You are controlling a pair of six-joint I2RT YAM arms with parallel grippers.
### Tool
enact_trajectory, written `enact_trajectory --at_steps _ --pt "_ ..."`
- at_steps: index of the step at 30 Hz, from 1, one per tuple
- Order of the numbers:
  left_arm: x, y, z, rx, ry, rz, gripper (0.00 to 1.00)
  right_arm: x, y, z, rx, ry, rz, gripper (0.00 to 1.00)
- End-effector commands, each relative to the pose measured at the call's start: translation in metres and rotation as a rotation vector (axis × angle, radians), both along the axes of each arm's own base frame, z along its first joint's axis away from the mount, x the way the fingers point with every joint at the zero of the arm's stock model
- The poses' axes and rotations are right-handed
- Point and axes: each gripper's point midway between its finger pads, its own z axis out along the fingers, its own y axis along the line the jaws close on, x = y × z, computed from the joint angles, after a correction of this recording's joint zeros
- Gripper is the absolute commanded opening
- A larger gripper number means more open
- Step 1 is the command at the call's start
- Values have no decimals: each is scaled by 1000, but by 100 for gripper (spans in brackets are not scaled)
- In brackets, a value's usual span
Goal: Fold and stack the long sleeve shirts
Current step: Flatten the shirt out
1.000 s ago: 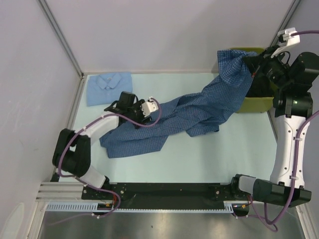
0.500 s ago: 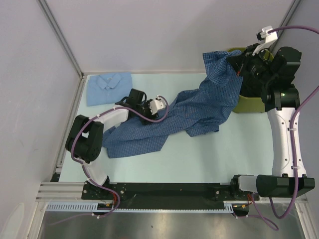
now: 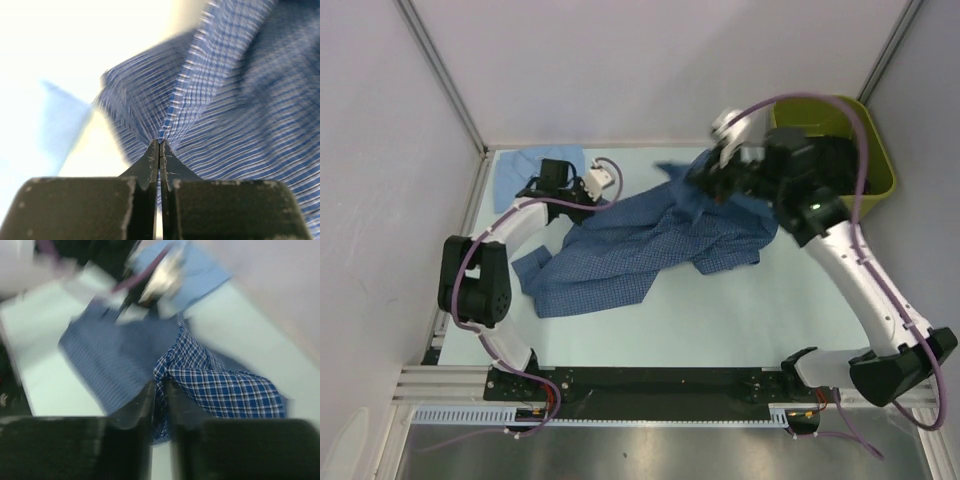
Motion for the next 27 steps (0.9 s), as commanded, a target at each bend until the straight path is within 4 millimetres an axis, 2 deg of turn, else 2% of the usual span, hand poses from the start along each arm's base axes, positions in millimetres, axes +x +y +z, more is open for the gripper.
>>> enact_trajectory --at_steps 1,2,3,4,5,6,7,8,9,10,11,14,15,16,20,27 --pt "8 17 47 -75 -41 68 0 -68 51 -107 -324 53 270 53" --pt "6 19 44 -73 -27 72 0 -78 51 -120 -380 39 323 66" --pt "7 22 44 -69 -29 80 0 -86 49 -132 -411 56 344 74" --pt "5 23 43 -68 -24 80 0 -89 40 -134 -437 45 325 81" --pt "3 24 42 -72 -18 82 0 -89 29 -150 -475 57 309 82" --pt "2 24 42 -73 -16 83 0 -87 19 -155 -496 49 288 82" --pt "2 24 41 -74 -15 80 0 -77 -1 -154 -517 34 224 82" --pt "1 23 40 -76 -10 78 0 -73 -16 -169 -567 19 210 81" --pt "1 23 36 -73 2 78 0 -66 -28 -171 -578 6 181 80" --pt "2 23 36 -75 6 77 0 -58 -40 -175 -578 -5 158 76" --pt "3 22 37 -75 9 76 0 -46 -66 -182 -589 0 93 74" --pt "4 22 36 -74 17 78 0 -24 -101 -194 -635 -55 51 66" --pt "4 24 35 -69 17 82 0 -23 -108 -211 -680 -66 71 65" --pt "6 24 35 -67 16 82 0 -17 -111 -213 -694 -100 63 62" --pt "6 25 31 -59 33 91 0 3 -123 -245 -754 -154 50 57" --pt "3 25 31 -61 55 99 0 37 -140 -262 -789 -209 7 61"
